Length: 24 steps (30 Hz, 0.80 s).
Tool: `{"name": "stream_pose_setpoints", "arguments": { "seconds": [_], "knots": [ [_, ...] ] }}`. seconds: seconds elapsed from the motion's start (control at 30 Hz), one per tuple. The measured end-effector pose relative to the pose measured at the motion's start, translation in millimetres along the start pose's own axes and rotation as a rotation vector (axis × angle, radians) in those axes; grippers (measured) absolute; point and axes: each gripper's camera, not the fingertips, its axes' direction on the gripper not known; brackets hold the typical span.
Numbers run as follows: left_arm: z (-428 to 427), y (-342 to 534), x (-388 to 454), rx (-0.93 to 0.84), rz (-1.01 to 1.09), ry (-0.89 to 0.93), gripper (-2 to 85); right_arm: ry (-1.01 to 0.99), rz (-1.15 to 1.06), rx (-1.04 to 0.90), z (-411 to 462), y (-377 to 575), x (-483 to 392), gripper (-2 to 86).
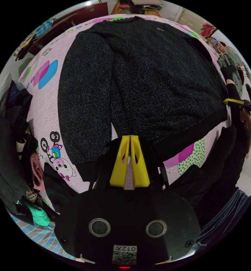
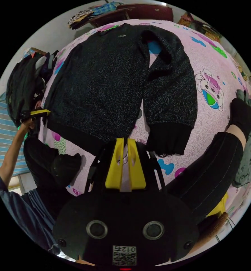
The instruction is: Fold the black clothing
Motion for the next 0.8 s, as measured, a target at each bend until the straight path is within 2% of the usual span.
{"name": "stream_pose_setpoints", "arguments": {
  "seconds": [0.23,0.43,0.53,0.57,0.63,0.7,0.8],
  "knots": [
    [-11.2,-14.2,-10.7,0.198,-0.071,0.002,0.1,0.076,0.111,0.149,-34.9,-17.7,56.3,6.1],
    [-12.2,-32.5,-42.4,0.281,-0.199,-0.048,0.5,0.088,0.137,0.160,-30.8,-37.5,78.9,9.9],
    [-4.7,-42.9,-61.7,0.241,-0.249,-0.120,1.2,0.108,0.109,0.062,-10.8,-46.6,76.9,8.5],
    [0.8,-46.6,-68.3,0.211,-0.259,-0.141,1.6,0.193,0.080,0.107,-11.1,-45.9,71.6,6.1],
    [11.5,-51.5,-77.8,0.154,-0.270,-0.149,2.0,0.235,0.050,0.097,-7.8,-46.5,69.0,5.0],
    [26.1,-55.3,-86.7,0.085,-0.266,-0.153,2.2,0.237,0.033,0.075,-6.2,-47.7,71.0,3.8],
    [29.8,-56.2,-88.0,0.103,-0.212,-0.148,1.5,0.198,0.016,0.046,-6.3,-50.1,79.5,0.6]
  ]
}}
